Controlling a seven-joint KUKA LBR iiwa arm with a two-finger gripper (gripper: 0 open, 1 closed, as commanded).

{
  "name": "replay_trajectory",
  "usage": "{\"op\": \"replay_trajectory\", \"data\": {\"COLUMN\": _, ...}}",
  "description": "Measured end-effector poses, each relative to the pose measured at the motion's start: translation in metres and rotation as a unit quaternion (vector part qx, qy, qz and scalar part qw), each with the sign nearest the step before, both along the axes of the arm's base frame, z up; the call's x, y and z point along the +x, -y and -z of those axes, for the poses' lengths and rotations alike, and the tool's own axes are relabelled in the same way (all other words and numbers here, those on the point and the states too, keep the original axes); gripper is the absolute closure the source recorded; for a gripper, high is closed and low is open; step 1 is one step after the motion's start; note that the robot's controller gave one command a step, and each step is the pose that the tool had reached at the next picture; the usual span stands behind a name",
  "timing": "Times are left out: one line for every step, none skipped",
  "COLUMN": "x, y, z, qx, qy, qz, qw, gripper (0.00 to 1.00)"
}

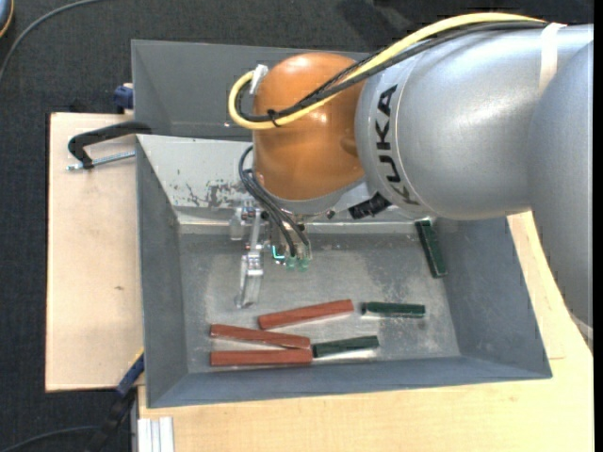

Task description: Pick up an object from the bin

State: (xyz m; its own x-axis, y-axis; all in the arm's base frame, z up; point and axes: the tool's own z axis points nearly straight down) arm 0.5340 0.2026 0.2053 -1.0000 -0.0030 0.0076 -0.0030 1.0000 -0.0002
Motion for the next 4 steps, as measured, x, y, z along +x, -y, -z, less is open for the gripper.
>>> {"op": "replay_trajectory", "data": {"x": -0.041, "y": 0.004, "z": 0.138, "qx": 0.0, "qy": 0.0004, "qz": -0.101, "qw": 0.9949, "gripper": 0.0}}
{"op": "replay_trajectory", "data": {"x": -0.038, "y": 0.121, "z": 0.134, "qx": -0.001, "qy": 0.003, "qz": -0.166, "qw": 0.9862, "gripper": 0.0}}
{"op": "replay_trajectory", "data": {"x": -0.037, "y": 0.12, "z": 0.134, "qx": 0.001, "qy": 0.0038, "qz": -0.165, "qw": 0.9862, "gripper": 0.0}}
{"op": "replay_trajectory", "data": {"x": -0.037, "y": 0.119, "z": 0.133, "qx": 0.002, "qy": 0.0045, "qz": -0.165, "qw": 0.9863, "gripper": 0.0}}
